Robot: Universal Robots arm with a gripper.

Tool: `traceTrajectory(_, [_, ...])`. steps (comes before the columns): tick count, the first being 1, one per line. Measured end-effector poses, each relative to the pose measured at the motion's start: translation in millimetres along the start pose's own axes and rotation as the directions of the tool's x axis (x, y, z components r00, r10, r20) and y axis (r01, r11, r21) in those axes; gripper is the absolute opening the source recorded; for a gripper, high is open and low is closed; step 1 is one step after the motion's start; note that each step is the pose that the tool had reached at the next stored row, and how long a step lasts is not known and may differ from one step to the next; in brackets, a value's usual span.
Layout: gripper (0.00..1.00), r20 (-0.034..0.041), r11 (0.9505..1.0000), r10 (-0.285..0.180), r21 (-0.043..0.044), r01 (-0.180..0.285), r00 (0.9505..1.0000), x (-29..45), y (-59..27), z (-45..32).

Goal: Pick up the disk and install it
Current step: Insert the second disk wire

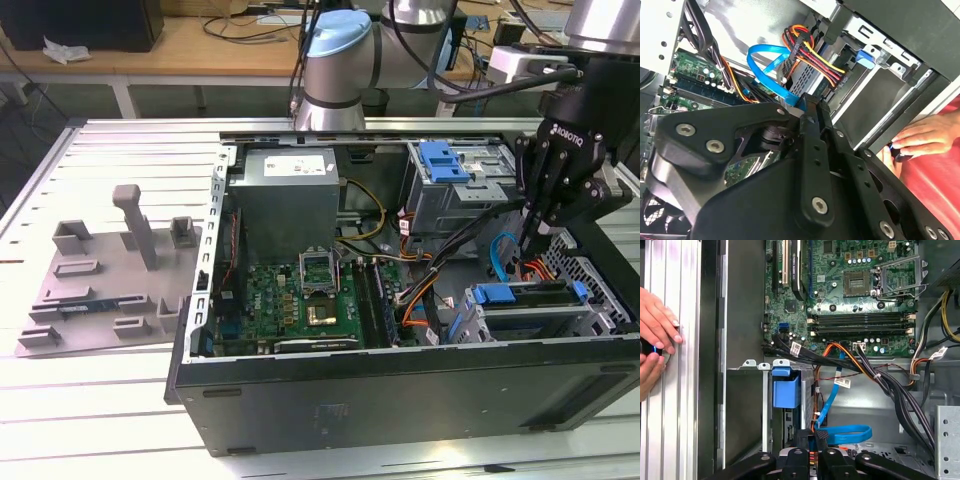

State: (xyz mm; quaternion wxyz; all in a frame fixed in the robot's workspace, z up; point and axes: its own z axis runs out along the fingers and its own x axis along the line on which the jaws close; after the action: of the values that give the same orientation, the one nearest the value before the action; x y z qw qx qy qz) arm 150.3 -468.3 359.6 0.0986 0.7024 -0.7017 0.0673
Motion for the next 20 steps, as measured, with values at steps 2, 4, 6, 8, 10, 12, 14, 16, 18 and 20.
traceTrajectory(2, [0.16,0.0006,1.0000,0.000,0.0000,0.000,1.0000,0.0,0.0,0.0])
traceTrajectory(4, [0.16,0.0346,1.0000,-0.002,0.0002,0.002,0.9994,1.5,0.0,-0.1])
traceTrajectory(6, [0.16,0.0743,1.0000,-0.003,0.0008,0.003,0.9972,2.5,0.0,-0.8])
traceTrajectory(8, [0.16,0.0806,1.0000,-0.004,0.0009,0.004,0.9967,4.3,0.0,-0.6])
traceTrajectory(10, [0.16,0.0806,1.0000,-0.004,0.0009,0.003,0.9967,7.3,0.0,0.1])
traceTrajectory(12, [0.16,0.0808,1.0000,-0.003,0.0009,0.003,0.9967,11.6,0.0,1.0])
traceTrajectory(14, [0.16,0.0806,1.0000,-0.003,0.0009,0.003,0.9967,15.8,0.0,1.6])
traceTrajectory(16, [0.16,0.0818,1.0000,-0.004,0.0009,0.003,0.9966,20.2,0.0,2.4])
traceTrajectory(18, [0.16,0.0859,1.0000,-0.004,0.0009,0.004,0.9963,24.9,0.0,3.4])
traceTrajectory(20, [0.16,0.0931,1.0000,-0.004,0.0010,0.004,0.9957,28.9,-0.1,4.3])
